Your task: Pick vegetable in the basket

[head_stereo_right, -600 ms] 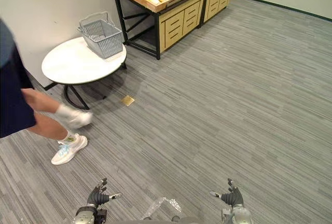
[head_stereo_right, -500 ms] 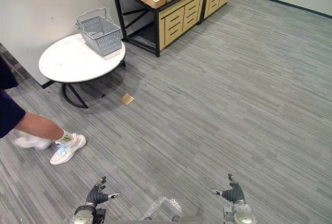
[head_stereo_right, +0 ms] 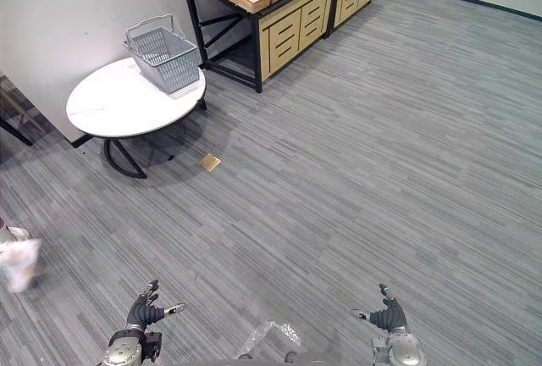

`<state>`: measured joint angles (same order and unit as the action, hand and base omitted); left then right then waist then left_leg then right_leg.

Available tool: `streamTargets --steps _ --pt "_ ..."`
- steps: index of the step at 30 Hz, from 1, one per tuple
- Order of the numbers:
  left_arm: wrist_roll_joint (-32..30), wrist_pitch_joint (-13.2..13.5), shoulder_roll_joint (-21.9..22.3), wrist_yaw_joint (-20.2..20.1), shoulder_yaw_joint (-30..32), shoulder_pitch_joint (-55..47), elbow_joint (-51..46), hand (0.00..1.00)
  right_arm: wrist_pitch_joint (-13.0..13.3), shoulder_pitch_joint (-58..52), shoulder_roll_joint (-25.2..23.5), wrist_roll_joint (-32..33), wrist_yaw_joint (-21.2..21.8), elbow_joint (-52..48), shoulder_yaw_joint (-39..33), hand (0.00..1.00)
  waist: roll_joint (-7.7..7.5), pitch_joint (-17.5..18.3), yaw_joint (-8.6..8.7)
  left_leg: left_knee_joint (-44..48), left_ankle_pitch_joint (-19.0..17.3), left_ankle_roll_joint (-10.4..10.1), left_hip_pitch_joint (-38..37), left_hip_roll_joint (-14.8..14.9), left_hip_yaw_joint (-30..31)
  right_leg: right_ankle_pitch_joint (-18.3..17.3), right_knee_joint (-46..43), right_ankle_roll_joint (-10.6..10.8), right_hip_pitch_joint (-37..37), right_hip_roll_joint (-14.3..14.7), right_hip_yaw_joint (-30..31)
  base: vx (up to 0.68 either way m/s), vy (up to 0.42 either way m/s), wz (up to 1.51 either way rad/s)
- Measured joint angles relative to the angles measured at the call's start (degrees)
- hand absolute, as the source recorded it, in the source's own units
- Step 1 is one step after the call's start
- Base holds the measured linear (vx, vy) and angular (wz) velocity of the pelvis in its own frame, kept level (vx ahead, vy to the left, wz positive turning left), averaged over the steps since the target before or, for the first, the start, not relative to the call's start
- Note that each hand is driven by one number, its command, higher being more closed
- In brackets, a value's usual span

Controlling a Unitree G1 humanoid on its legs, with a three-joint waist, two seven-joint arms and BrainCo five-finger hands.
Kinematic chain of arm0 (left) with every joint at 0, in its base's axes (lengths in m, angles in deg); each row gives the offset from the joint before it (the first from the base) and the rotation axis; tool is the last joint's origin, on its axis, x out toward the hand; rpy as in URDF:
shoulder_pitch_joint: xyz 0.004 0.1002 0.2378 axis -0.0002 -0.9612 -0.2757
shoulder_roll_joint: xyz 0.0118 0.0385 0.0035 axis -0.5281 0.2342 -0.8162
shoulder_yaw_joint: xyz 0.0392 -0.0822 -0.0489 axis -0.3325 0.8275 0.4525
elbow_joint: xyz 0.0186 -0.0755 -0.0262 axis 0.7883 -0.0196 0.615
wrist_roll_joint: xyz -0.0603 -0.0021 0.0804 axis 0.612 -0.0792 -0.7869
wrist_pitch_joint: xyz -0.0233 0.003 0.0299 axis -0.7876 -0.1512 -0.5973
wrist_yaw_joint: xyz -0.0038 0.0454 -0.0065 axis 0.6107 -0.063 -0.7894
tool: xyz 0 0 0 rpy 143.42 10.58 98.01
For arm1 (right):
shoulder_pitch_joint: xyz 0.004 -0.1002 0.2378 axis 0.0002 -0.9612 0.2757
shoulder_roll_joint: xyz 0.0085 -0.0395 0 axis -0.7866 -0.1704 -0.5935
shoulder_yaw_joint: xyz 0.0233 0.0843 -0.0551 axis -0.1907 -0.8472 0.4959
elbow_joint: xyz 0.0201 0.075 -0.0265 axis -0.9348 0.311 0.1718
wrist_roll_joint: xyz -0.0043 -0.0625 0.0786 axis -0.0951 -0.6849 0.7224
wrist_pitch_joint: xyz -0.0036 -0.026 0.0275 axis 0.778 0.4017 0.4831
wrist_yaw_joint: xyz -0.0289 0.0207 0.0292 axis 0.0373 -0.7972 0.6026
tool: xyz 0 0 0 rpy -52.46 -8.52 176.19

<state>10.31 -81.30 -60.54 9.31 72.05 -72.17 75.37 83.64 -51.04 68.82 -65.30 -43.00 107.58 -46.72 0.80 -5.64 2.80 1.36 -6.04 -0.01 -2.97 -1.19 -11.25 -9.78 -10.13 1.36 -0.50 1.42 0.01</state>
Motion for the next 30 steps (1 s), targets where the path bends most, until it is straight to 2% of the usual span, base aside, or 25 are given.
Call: streamTargets --steps 2,7,9,10,12,13,14,15,16,18,19,20,21,22,23,24,25,26,27,28,29,30 --pt "0.0 0.0 0.4 0.0 0.0 -0.5 -0.5 0.00 0.0 0.1 0.0 0.6 0.0 -0.1 0.0 0.00 0.00 0.1 -0.08 1.1 -0.6 0.2 0.9 0.0 -0.1 -0.2 -0.1 0.1 -0.9 0.0 0.0 -0.06 0.008 0.00" --pt "1.3 0.0 1.8 0.2 0.5 -2.0 -5.1 0.00 -0.1 1.5 0.1 1.6 -0.2 -2.4 0.0 0.00 1.21 0.3 -0.55 9.5 -5.5 0.8 7.3 0.9 -1.4 -1.6 -1.6 1.3 -4.3 -0.1 0.9 0.06 0.038 -0.10" --pt "1.3 0.0 1.9 0.2 0.5 -2.4 -6.2 0.00 -0.1 2.8 0.1 1.7 -0.4 -2.5 0.0 0.00 1.35 0.4 -0.79 13.1 -8.6 1.2 9.1 0.9 -1.9 -4.3 -5.5 2.4 -6.1 -0.4 1.5 0.13 0.088 -0.15" --pt "1.4 0.0 2.0 0.3 0.5 -2.8 -6.9 0.00 -0.1 2.8 0.1 1.7 -0.5 -3.2 0.1 0.00 1.03 0.2 -0.60 15.4 -10.8 2.0 9.6 0.4 -1.9 -7.1 -9.2 3.0 -7.1 -1.2 1.3 0.18 0.099 0.06" --pt "1.7 0.0 2.1 0.8 0.4 -2.4 -8.0 0.00 -0.1 2.4 0.1 1.7 -0.5 -4.8 0.4 0.00 1.02 0.0 -0.56 17.6 -13.9 3.0 9.3 -0.8 -0.4 -9.6 -20.3 5.7 -10.8 -2.4 1.1 0.26 0.114 0.20" --pt "1.7 0.0 1.8 1.2 0.4 -2.0 -8.4 0.00 -0.3 2.1 -0.3 1.7 -0.6 -5.7 0.7 0.00 0.70 -0.3 -0.08 18.4 -15.0 3.7 7.9 -1.2 0.7 -8.6 -32.7 5.3 -15.4 -2.9 0.6 0.44 0.126 0.46" --pt "1.7 0.0 1.0 1.4 0.3 -1.0 -8.7 0.00 -0.8 1.7 -0.7 1.6 -0.7 -6.8 0.9 0.00 0.36 -1.4 0.04 18.6 -16.0 4.2 5.3 -1.8 2.0 -10.4 -40.0 4.4 -18.7 -2.9 0.1 0.43 0.090 0.54" --pt "1.8 0.0 0.7 1.5 0.4 -0.7 -8.7 0.00 -0.8 1.5 -0.6 1.6 -0.7 -7.1 1.0 0.00 -0.02 -1.7 0.02 18.3 -16.6 4.4 4.1 -1.9 2.4 -11.2 -41.3 3.4 -19.9 -3.0 -0.1 0.48 0.071 0.50" --pt "1.8 0.0 0.3 2.1 0.3 -0.3 -8.7 0.00 -0.8 1.5 -0.6 1.6 -1.2 -7.3 1.0 0.00 0.31 -2.1 0.00 16.8 -17.1 4.5 1.6 -2.0 3.6 -12.0 -41.3 2.0 -22.7 -2.8 -0.9 0.52 0.060 0.44" --pt "2.0 0.0 0.2 2.6 0.4 0.3 -8.7 0.00 -0.8 1.7 -0.5 1.6 -1.4 -8.2 1.1 0.00 0.63 -2.5 0.06 14.0 -17.1 4.5 -2.0 -1.4 5.8 -11.9 -38.1 1.8 -26.2 -1.5 -2.2 0.58 0.025 0.46" --pt "2.5 0.0 0.3 2.8 0.3 1.4 -8.3 0.00 -0.8 2.1 0.0 1.6 -1.4 -9.0 1.5 0.00 1.87 -3.2 0.61 12.2 -17.1 4.5 -4.6 0.2 7.3 -11.1 -34.2 1.5 -29.4 -0.2 -3.4 0.75 -0.042 0.71" --pt "3.1 0.1 0.3 3.4 0.2 3.0 -6.9 0.00 -0.7 3.0 0.8 1.6 -1.4 -9.2 2.5 0.00 2.51 -3.7 1.66 11.9 -16.9 3.9 -6.6 1.4 8.9 -5.9 -26.4 1.2 -33.0 1.0 -4.9 0.77 -0.054 0.76" --pt "3.6 0.1 0.3 3.7 0.2 3.6 -6.2 0.00 -0.6 2.8 1.1 1.6 -1.5 -9.2 3.0 0.00 2.26 -3.6 1.95 11.8 -17.0 2.7 -7.7 1.5 9.5 -2.0 -21.6 -0.3 -33.3 1.3 -4.4 0.83 -0.075 0.74" --pt "3.7 0.1 0.1 3.8 -0.2 3.9 -5.0 0.00 -0.6 1.9 1.3 1.6 -1.5 -10.3 3.4 0.00 1.97 -3.5 2.12 12.2 -17.5 0.5 -10.0 1.4 10.2 9.8 -15.2 -2.9 -33.1 1.3 -3.4 0.79 -0.082 0.51" --pt "3.7 0.0 1.4 3.6 -0.7 5.1 -3.1 0.00 -0.8 2.5 2.2 1.6 -1.6 -10.7 3.2 0.00 4.34 -4.0 2.55 14.5 -17.2 -1.9 -11.4 3.3 10.7 10.4 -20.1 -5.6 -32.9 1.7 -5.5 0.78 -0.074 0.56" --pt "3.7 0.0 1.5 3.4 -0.9 5.8 -3.0 0.00 -0.9 3.0 1.9 1.6 -1.5 -11.2 3.2 0.00 4.58 -4.3 2.84 16.8 -15.2 -5.1 -10.4 3.6 10.8 8.4 -21.8 -6.6 -32.9 0.9 -5.6 0.62 -0.057 0.56" --pt "3.7 0.0 2.0 3.4 -1.5 6.8 -3.0 0.00 -0.8 2.7 2.0 1.6 -1.4 -11.7 3.2 0.00 4.32 -4.3 3.13 21.1 -9.8 -6.4 -8.2 2.2 11.0 5.8 -23.5 -6.7 -32.1 -1.0 -5.8 0.57 -0.079 0.78" --pt "3.7 0.1 3.2 3.4 -1.8 7.1 -3.4 0.00 -0.9 2.2 2.2 1.6 -1.3 -11.7 3.3 0.00 4.29 -5.1 3.37 30.5 0.3 -5.8 -5.4 1.4 10.7 2.9 -21.9 -6.1 -26.8 -2.8 -6.0 0.73 -0.137 0.86" --pt "3.7 0.4 4.0 3.2 -1.9 6.2 -4.0 0.00 -1.0 1.4 1.6 1.6 -1.3 -11.7 3.6 0.00 3.80 -5.8 2.82 43.1 2.7 -6.1 -1.6 3.6 9.6 1.0 -18.3 -5.7 -19.4 -3.1 -6.5 0.84 -0.170 0.66" --pt "3.7 0.5 4.0 3.0 -1.9 5.9 -4.2 0.00 -1.0 1.3 1.0 1.6 -1.4 -11.8 3.9 0.00 3.77 -5.9 2.70 50.0 2.1 -5.2 0.7 5.4 8.1 0.7 -16.8 -6.1 -16.2 -2.9 -6.9 0.65 -0.134 0.46" --pt "3.7 0.4 3.9 2.5 -1.8 5.7 -4.4 0.00 -0.8 1.2 0.4 1.7 -1.5 -12.6 5.1 0.00 3.35 -6.3 2.20 59.2 0.3 -2.4 4.7 9.4 4.5 0.3 -14.1 -6.8 -10.5 -2.6 -7.3 0.65 -0.128 0.28" --pt "3.7 0.4 4.2 2.4 -1.9 5.1 -5.0 0.00 -0.5 0.9 -0.3 2.0 -1.7 -14.8 5.5 0.00 2.82 -6.6 1.14 63.1 -1.7 -1.5 9.3 12.7 0.9 -0.1 -10.8 -7.1 -5.1 -2.5 -7.5 0.49 -0.087 0.19"
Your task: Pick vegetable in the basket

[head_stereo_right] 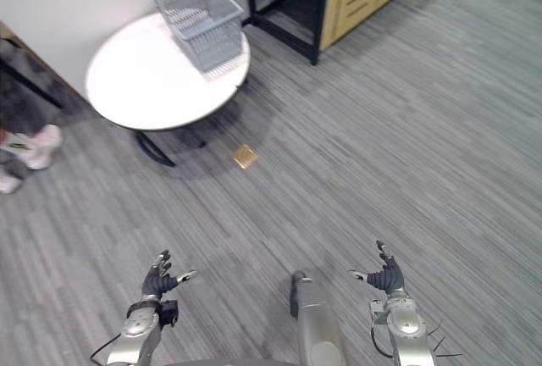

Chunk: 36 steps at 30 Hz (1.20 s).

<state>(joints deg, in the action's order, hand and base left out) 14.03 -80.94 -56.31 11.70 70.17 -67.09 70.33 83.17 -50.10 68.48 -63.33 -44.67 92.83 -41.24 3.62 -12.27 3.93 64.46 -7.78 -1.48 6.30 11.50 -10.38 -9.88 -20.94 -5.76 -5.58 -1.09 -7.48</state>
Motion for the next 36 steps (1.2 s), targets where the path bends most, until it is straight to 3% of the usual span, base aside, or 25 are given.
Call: streamTargets --steps 3,5,6,8,9,10,11,12,13,14,16,17,20,22,23,24,25,26,27,28,30,31,33,34,36 --pt "0.0 -0.1 0.7 -0.1 -0.5 -0.9 -1.1 0.00 1.0 -0.1 -0.5 0.7 -0.4 -3.2 -0.2 0.00 -0.71 -0.3 -1.29 -6.1 -2.8 0.4 9.0 2.7 -4.8 -3.2 5.5 2.1 7.1 -1.2 -0.1 0.48 -0.004 0.05" --pt "-0.1 -0.2 0.7 -0.1 -1.3 -1.7 -1.1 0.00 0.5 -0.2 -0.6 0.8 -1.0 -3.0 -0.5 0.00 -1.39 -0.6 -1.68 -19.7 -2.7 0.3 12.7 1.0 -6.4 -5.3 7.1 3.6 11.2 -2.9 0.0 0.38 0.075 0.00" --pt "-0.1 -0.2 0.7 -0.1 -1.4 -2.1 -1.2 0.00 0.4 -0.4 -0.6 0.8 -1.1 -2.9 -0.5 0.00 -1.65 -0.7 -1.68 -25.1 -2.3 -0.4 12.9 -0.2 -6.4 -5.8 7.7 4.0 12.4 -3.6 0.0 0.45 0.106 -0.08" --pt "0.0 -0.2 0.7 0.1 -1.3 -3.3 -1.8 0.00 0.5 -0.5 0.5 0.6 -1.1 -2.9 -0.2 0.00 -1.08 -0.5 -1.78 -46.5 1.3 -5.1 12.7 -3.9 -3.6 -8.1 9.9 6.5 15.7 -4.4 1.2 0.46 0.163 -0.28" --pt "0.0 -0.1 0.6 0.1 -1.3 -3.5 -1.9 0.00 0.4 -0.4 0.6 0.5 -1.1 -2.9 -0.2 0.00 -0.77 -0.3 -1.79 -49.4 3.2 -4.9 13.0 -3.9 -3.1 -8.8 10.4 7.1 16.6 -4.2 1.6 0.66 0.330 -0.49" --pt "0.0 -0.2 0.0 0.2 -1.2 -3.5 -1.8 0.00 0.3 -0.4 0.0 0.5 -1.1 -2.9 0.0 0.00 -1.84 0.7 -2.36 -47.2 8.9 -1.6 13.0 -5.4 -3.3 -10.4 10.5 8.8 17.7 -6.0 3.1 0.72 0.340 -0.46" --pt "-0.2 -0.2 0.0 0.1 -1.2 -3.5 -1.9 0.00 0.4 -0.4 -0.4 -0.2 -1.1 -3.4 0.0 0.00 -3.73 1.9 -2.60 -42.9 5.9 1.6 14.5 -7.0 -4.1 -11.0 8.4 9.9 17.1 -8.4 4.3 0.61 0.280 -0.37" --pt "-0.2 -0.2 0.2 0.0 -1.3 -3.1 -1.9 0.00 0.4 -0.4 -0.3 -0.7 -1.1 -3.7 -0.1 0.00 -4.10 2.1 -2.36 -40.8 4.4 2.5 14.9 -7.8 -4.2 -10.9 6.3 10.0 16.5 -9.3 5.0 0.51 0.210 -0.04" --pt "-0.4 -0.1 0.3 0.0 -1.8 -2.7 -2.0 0.00 0.4 -0.4 -0.2 -2.0 -1.2 -4.3 -0.2 0.00 -4.97 2.6 -1.93 -38.3 1.1 3.5 14.5 -9.0 -4.9 -10.7 -1.4 10.4 14.1 -11.2 7.1 0.52 0.248 0.14" --pt "-0.4 -0.1 0.2 0.0 -2.0 -2.5 -1.9 0.00 0.4 -0.1 -0.3 -3.1 -1.2 -5.0 -0.1 0.00 -5.45 2.6 -1.67 -37.5 -0.9 4.3 13.2 -10.2 -5.4 -9.1 -8.8 12.1 11.7 -12.2 9.0 0.76 0.360 0.19" --pt "-0.5 -0.2 -0.1 0.0 -2.3 -2.4 -1.8 0.00 0.4 2.7 -0.3 -5.4 -1.2 -5.8 1.2 0.00 -5.45 2.5 -1.56 -39.6 -4.2 5.7 6.8 -12.3 -5.7 -1.2 -28.4 13.6 4.4 -12.8 12.8 0.70 0.279 0.03" --pt "-0.5 -0.2 -0.2 0.1 -2.5 -2.6 -1.8 0.00 0.5 5.5 -0.2 -6.2 -1.3 -5.9 3.0 0.00 -4.98 2.3 -1.68 -42.0 -5.7 5.8 1.8 -12.7 -5.7 -3.6 -37.1 12.6 0.7 -12.0 12.8 0.53 0.155 -0.17" --pt "-0.5 -0.1 -0.9 0.2 -3.4 -2.6 -1.7 0.00 1.2 9.5 -0.1 -7.4 -2.3 -8.6 6.7 0.00 -3.39 2.1 -1.60 -47.8 -5.9 5.8 -7.0 -12.1 -5.3 -8.0 -40.5 9.0 -7.0 -8.2 10.2 0.44 0.070 -0.08" --pt "-0.5 0.0 -1.5 0.2 -3.7 -1.0 -0.7 0.00 2.4 11.8 1.1 -7.9 -2.4 -11.9 8.2 0.00 -2.72 1.6 -1.40 -50.5 -5.9 5.7 -11.2 -11.0 -4.2 -9.5 -31.9 8.6 -13.8 -4.7 7.5 0.49 -0.055 0.28" --pt "-0.5 0.0 -1.7 0.1 -4.3 -0.1 0.9 0.00 2.9 13.1 2.6 -8.1 -2.5 -12.4 9.3 0.00 -2.55 1.4 -1.16 -50.5 -6.2 5.3 -12.3 -10.1 -3.0 -8.5 -23.1 8.7 -16.3 -2.7 7.6 0.53 -0.145 0.70" --pt "-0.5 0.0 -2.1 0.1 -5.0 0.7 2.4 0.00 3.0 14.3 4.4 -8.4 -2.5 -12.5 10.5 0.00 -2.76 1.5 -0.34 -50.2 -7.2 3.6 -13.5 -9.4 -1.1 -4.6 -12.2 9.3 -17.1 -1.5 8.4 0.44 -0.147 0.83" --pt "-0.6 0.0 -2.5 0.0 -5.7 0.9 2.9 0.00 3.0 14.6 5.1 -8.7 -2.5 -12.8 11.2 0.00 -3.55 1.7 0.07 -49.7 -8.1 2.0 -14.1 -9.7 0.0 -0.5 -5.6 9.3 -16.5 -1.1 9.6 0.46 -0.185 0.94" --pt "-1.2 0.0 -2.3 0.0 -7.0 1.6 5.0 0.00 3.1 14.6 6.9 -9.6 -2.4 -13.9 12.5 0.00 -3.28 1.5 -0.03 -48.4 -10.7 -1.0 -15.5 -9.4 2.6 8.3 -5.2 6.3 -15.5 -0.9 10.0 0.37 -0.148 0.55" --pt "-1.5 -0.1 -1.6 -0.1 -7.3 1.6 5.8 0.00 3.0 15.3 7.8 -9.8 -2.4 -13.9 12.9 0.00 -1.94 1.6 -0.65 -48.2 -11.0 -1.1 -15.8 -8.0 3.2 8.0 -6.9 6.1 -15.7 0.1 9.4 0.43 -0.188 0.52" --pt "-2.0 -0.1 -1.6 -0.2 -7.8 1.6 6.0 0.00 3.0 15.7 8.6 -10.5 -2.4 -15.3 13.5 0.00 -1.81 1.8 -0.98 -47.4 -9.7 -2.5 -15.5 -7.5 4.4 4.5 -9.5 5.4 -15.8 -0.4 9.2 0.39 -0.198 0.60" --pt "-2.6 0.0 -1.6 -0.3 -8.1 1.8 6.2 0.00 3.1 15.9 9.4 -11.9 -2.2 -16.8 13.6 0.00 -1.53 1.7 -0.16 -40.0 -7.7 -3.4 -12.9 -7.4 7.4 0.1 -11.3 4.6 -13.6 -2.4 5.4 0.35 -0.239 1.10" --pt "-2.7 0.0 -1.5 -0.3 -8.4 1.7 6.3 0.00 3.1 16.0 10.2 -12.4 -2.2 -16.8 13.8 0.00 -1.08 1.3 -0.02 -30.6 -4.8 -3.7 -9.7 -6.1 8.6 -1.3 -10.0 4.0 -9.3 -3.0 2.7 0.31 -0.239 1.02" --pt "-2.7 0.0 -1.4 -0.4 -8.8 0.9 6.4 0.00 3.1 17.5 11.6 -13.1 -2.2 -16.9 16.1 0.00 -0.80 0.5 -1.51 -17.1 -3.4 -3.2 -5.4 -3.1 7.0 -1.9 -5.5 3.7 -2.3 -2.0 1.6 0.31 -0.206 0.41" --pt "-2.7 -0.1 -1.5 -0.7 -9.2 0.0 6.7 0.00 3.3 18.7 11.7 -14.0 -2.3 -16.9 17.7 0.00 -0.71 0.4 -2.22 -15.2 -3.6 -2.7 -3.9 -2.4 5.1 -1.6 -2.3 3.4 1.2 -2.1 1.2 0.20 -0.110 -0.06" --pt "-2.7 0.0 -1.5 -1.2 -9.4 -1.3 6.7 0.00 3.4 20.8 11.7 -14.7 -2.4 -16.9 19.6 0.00 -0.44 0.5 -2.59 -20.3 -4.2 -1.5 -2.0 -2.6 3.6 -1.2 1.3 3.0 4.5 -2.2 1.2 0.19 -0.055 -0.07"
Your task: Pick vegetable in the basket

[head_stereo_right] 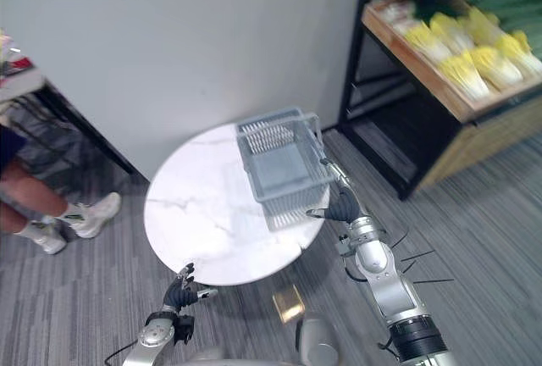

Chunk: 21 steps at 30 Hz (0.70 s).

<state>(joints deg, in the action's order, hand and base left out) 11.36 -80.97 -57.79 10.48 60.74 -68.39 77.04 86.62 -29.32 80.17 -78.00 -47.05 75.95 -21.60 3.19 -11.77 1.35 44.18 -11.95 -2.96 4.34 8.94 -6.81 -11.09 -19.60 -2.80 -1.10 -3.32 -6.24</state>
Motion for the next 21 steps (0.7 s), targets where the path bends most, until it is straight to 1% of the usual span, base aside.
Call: streamTargets --steps 1,2,3,4,5,6,7,8,9,10,12,13,14,15,16,17,18,19,21 --pt "0.0 -0.1 0.0 -0.1 0.0 -0.3 0.0 0.00 0.0 0.8 0.1 -0.7 0.0 0.0 0.7 0.00 0.12 0.1 -0.08 -5.8 -0.2 0.4 1.4 -0.3 -0.5 0.4 1.7 0.1 0.8 0.0 0.0 0.23 0.006 -0.09" --pt "-0.1 -0.1 0.0 -0.2 -0.1 -0.3 0.0 0.00 0.0 0.8 0.6 -1.8 0.0 0.1 0.8 0.00 0.02 0.0 -0.34 -11.7 -0.2 0.4 2.2 -1.3 -0.8 0.5 2.5 0.2 1.3 -0.5 0.0 0.20 0.042 -0.07" --pt "-0.1 -0.1 0.0 -0.3 -0.2 -0.3 0.0 0.00 -0.1 0.9 1.1 -2.2 0.1 0.3 1.0 0.00 -0.02 0.0 -0.44 -15.1 -0.1 0.3 2.2 -2.0 -1.1 0.6 2.7 0.3 1.8 -0.9 0.0 0.23 0.084 -0.03" --pt "-0.2 -0.1 0.0 -0.3 -0.5 -0.4 0.1 0.00 -0.1 1.1 2.7 -3.0 0.1 0.8 2.0 0.00 0.24 0.1 -0.41 -22.2 1.7 -0.2 1.8 -3.5 -1.2 0.5 2.8 0.6 2.1 -1.2 0.1 0.26 0.124 -0.06" --pt "-0.8 0.0 0.1 -0.3 -0.7 -0.7 0.1 0.00 -0.1 2.1 4.6 -4.4 0.1 1.4 3.3 0.00 1.77 0.5 -0.35 -28.6 9.6 0.5 1.4 -4.3 -1.2 0.3 2.8 1.2 2.0 -0.4 0.4 0.26 0.145 -0.11" --pt "-1.2 0.0 0.2 -0.3 -0.7 -1.0 0.1 0.00 -0.1 3.2 5.4 -4.8 0.1 2.1 4.1 0.00 2.90 0.6 -0.32 -30.4 13.1 0.2 1.1 -3.9 -1.2 0.0 2.8 1.8 2.1 0.5 0.7 0.24 0.189 -0.16" --pt "-1.3 0.0 -0.1 -0.2 -0.7 -0.5 0.6 0.00 -0.1 5.7 5.4 -6.2 0.1 4.5 5.0 0.00 2.69 0.5 -0.33 -32.4 12.3 0.8 -0.3 -4.4 -1.3 -0.4 2.6 2.6 2.1 0.0 1.6 0.17 0.154 -0.12" --pt "-1.3 0.1 -0.1 -0.2 -0.8 -0.4 0.4 0.00 -0.1 7.1 5.5 -6.8 0.1 5.4 5.3 0.00 2.41 0.4 -0.30 -33.8 12.5 1.0 -0.8 -5.0 -1.3 -0.3 2.6 2.9 1.8 -0.5 1.8 0.17 0.185 -0.02" --pt "-1.6 0.2 -0.1 -0.2 -1.6 0.2 0.4 0.00 -0.1 10.0 5.6 -8.2 -0.2 7.2 5.4 0.00 2.10 0.1 -0.33 -36.2 12.8 1.2 -1.4 -5.8 -1.3 -0.8 2.7 3.7 1.3 -1.2 2.5 0.10 0.126 0.05" --pt "-1.8 0.2 -0.1 -0.2 -2.1 0.4 0.3 0.00 -0.2 12.8 5.6 -8.7 -0.3 8.9 5.8 0.00 2.18 0.1 -0.44 -37.7 13.1 1.6 -1.4 -6.4 -1.3 -1.1 2.6 4.1 0.6 -1.6 3.2 0.08 0.144 0.09" --pt "-2.0 0.6 -0.1 -0.1 -2.7 0.5 0.2 0.00 -0.2 19.6 5.7 -10.8 -1.3 13.1 7.9 0.00 2.82 -0.4 -0.48 -40.4 14.7 2.3 -1.0 -8.0 -1.2 -1.2 2.6 4.5 -1.0 -2.5 3.9 0.02 0.117 0.10" --pt "-1.9 0.9 -0.2 0.1 -2.7 0.7 0.2 0.00 -0.2 22.2 6.0 -11.4 -1.9 14.8 8.9 0.00 3.32 -0.7 -0.60 -41.3 15.2 2.4 -0.5 -8.3 -1.1 -1.2 2.5 4.8 -1.9 -2.7 3.9 -0.01 0.097 0.12" --pt "-1.9 1.2 -0.3 0.2 -2.7 1.4 0.2 0.00 -0.1 26.3 6.6 -12.3 -2.6 17.8 10.3 0.00 4.13 -1.2 -1.03 -42.8 16.1 2.6 0.3 -8.7 -0.9 -1.1 2.0 5.0 -3.5 -2.9 3.9 -0.03 0.061 0.12" --pt "-1.9 1.3 -0.4 0.3 -2.7 1.7 0.1 0.00 -0.2 27.9 6.8 -12.8 -2.7 19.2 10.8 0.00 4.37 -1.4 -1.17 -43.6 16.8 2.5 0.6 -8.9 -0.7 -1.1 1.7 5.0 -4.3 -3.0 3.8 -0.07 0.055 0.22" --pt "-1.5 1.3 -0.5 0.6 -2.7 2.6 -1.0 0.00 -0.3 32.4 8.1 -13.8 -2.9 22.9 11.6 0.00 5.47 -2.1 -1.69 -46.1 18.6 2.6 1.7 -9.1 0.1 -0.9 1.3 5.3 -6.3 -3.0 3.2 -0.07 0.029 0.22" --pt "-1.3 1.4 -0.5 1.0 -2.7 3.0 -1.5 0.00 -0.4 33.9 8.7 -14.3 -3.1 24.3 11.6 0.00 5.79 -2.5 -1.94 -47.0 19.4 2.6 1.9 -9.1 0.4 -0.9 1.1 5.4 -7.0 -3.0 3.1 -0.08 0.020 0.24" --pt "-0.9 1.9 -0.7 1.5 -2.4 3.3 -2.5 0.00 -0.6 36.9 9.5 -15.1 -3.8 27.5 11.6 0.00 6.16 -3.6 -2.28 -48.6 20.6 2.6 2.1 -9.1 0.7 -0.9 0.5 5.4 -8.1 -3.1 2.8 -0.06 0.006 0.20" --pt "-0.1 2.3 -1.0 1.7 -2.3 3.7 -3.0 0.00 -1.3 39.4 10.3 -15.5 -4.0 29.8 11.6 0.00 6.57 -4.5 -2.24 -49.5 21.3 2.4 2.5 -9.0 1.4 -0.9 0.1 5.3 -8.7 -3.1 2.2 -0.06 -0.004 0.21" --pt "0.3 2.6 -1.3 2.3 -2.1 4.1 -3.2 0.00 -1.9 42.0 11.5 -15.7 -4.8 32.5 11.6 0.00 6.85 -5.7 -2.24 -49.5 21.6 2.2 3.2 -9.0 1.9 -0.9 -0.4 5.3 -9.5 -3.1 1.7 -0.04 -0.019 0.15"
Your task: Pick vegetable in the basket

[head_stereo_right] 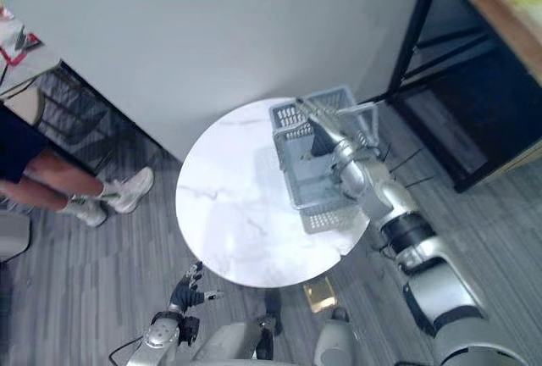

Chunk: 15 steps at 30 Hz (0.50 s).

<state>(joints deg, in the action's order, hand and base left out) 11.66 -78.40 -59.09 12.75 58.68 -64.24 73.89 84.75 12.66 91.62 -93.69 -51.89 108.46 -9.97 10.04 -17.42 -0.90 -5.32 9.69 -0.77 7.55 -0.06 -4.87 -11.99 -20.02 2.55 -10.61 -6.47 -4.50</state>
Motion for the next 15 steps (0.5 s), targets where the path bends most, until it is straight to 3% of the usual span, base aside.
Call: streamTargets --steps 9,10,15 --pt "2.8 1.4 -0.3 0.3 0.9 1.5 -1.4 0.00 -1.7 10.8 4.1 0.0 -0.2 16.2 0.5 0.00 2.73 -2.9 -0.71 0.0 2.8 -1.3 5.7 0.2 3.3 -0.1 -2.9 -0.2 -5.6 0.2 -1.8 -0.03 -0.035 0.15" --pt "3.0 1.4 -0.3 0.3 0.9 1.7 -1.4 0.00 -1.6 11.5 4.3 -0.1 -0.5 17.0 0.5 1.00 2.90 -3.0 -1.04 -0.1 3.4 -1.7 6.2 0.1 3.5 -0.1 -3.0 -0.2 -6.2 0.2 -1.8 -0.05 -0.045 0.02" --pt "4.5 2.2 -1.3 0.3 0.9 2.8 -1.4 0.00 -1.7 16.0 6.2 -0.4 -1.3 20.1 2.5 1.00 3.95 -3.4 -1.69 -0.2 3.5 -1.7 8.5 0.4 5.2 -0.1 -4.0 -0.3 -8.8 0.3 -2.4 -0.07 -0.024 0.08"
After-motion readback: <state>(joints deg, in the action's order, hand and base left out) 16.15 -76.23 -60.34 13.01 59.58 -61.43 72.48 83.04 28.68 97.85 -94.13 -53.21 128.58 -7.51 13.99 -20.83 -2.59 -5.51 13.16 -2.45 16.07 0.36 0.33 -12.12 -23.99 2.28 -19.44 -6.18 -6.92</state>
